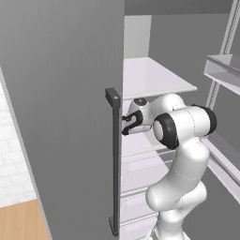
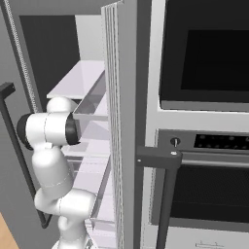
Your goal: Place one garlic and one steak in each tupperware on the nearby counter, to pack two identical lunches.
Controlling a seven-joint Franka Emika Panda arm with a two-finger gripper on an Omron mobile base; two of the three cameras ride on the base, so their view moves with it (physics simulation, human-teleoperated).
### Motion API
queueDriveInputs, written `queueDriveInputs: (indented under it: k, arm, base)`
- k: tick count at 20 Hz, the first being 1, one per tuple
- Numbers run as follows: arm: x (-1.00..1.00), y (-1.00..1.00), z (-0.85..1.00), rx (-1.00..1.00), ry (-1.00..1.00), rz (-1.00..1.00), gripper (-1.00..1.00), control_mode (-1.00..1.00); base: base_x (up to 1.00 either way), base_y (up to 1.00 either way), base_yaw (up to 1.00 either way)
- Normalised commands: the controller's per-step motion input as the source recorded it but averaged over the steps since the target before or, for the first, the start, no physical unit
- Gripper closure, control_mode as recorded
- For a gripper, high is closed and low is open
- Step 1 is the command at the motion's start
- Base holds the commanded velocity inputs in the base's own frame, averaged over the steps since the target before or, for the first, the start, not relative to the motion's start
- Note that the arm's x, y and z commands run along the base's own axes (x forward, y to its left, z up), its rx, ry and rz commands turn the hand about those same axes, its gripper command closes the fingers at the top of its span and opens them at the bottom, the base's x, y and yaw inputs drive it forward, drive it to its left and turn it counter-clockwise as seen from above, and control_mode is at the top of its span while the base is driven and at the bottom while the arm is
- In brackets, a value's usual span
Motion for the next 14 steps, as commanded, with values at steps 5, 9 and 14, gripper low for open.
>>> queueDriveInputs:
  k: [5, 9, 14]
  arm:
    - [0.01, 0.01, -0.01, 0.0, -0.11, 0.07, -1.0, -1.0]
    - [0.01, 0.04, -0.09, 0.0, -0.02, 0.07, -1.0, -1.0]
    - [0.0, 0.05, -0.1, 0.0, 0.0, 0.03, 1.0, -1.0]
  base:
    - [0.0, 0.0, 0.0]
    - [0.0, 0.0, 0.0]
    - [0.0, 0.0, 0.0]
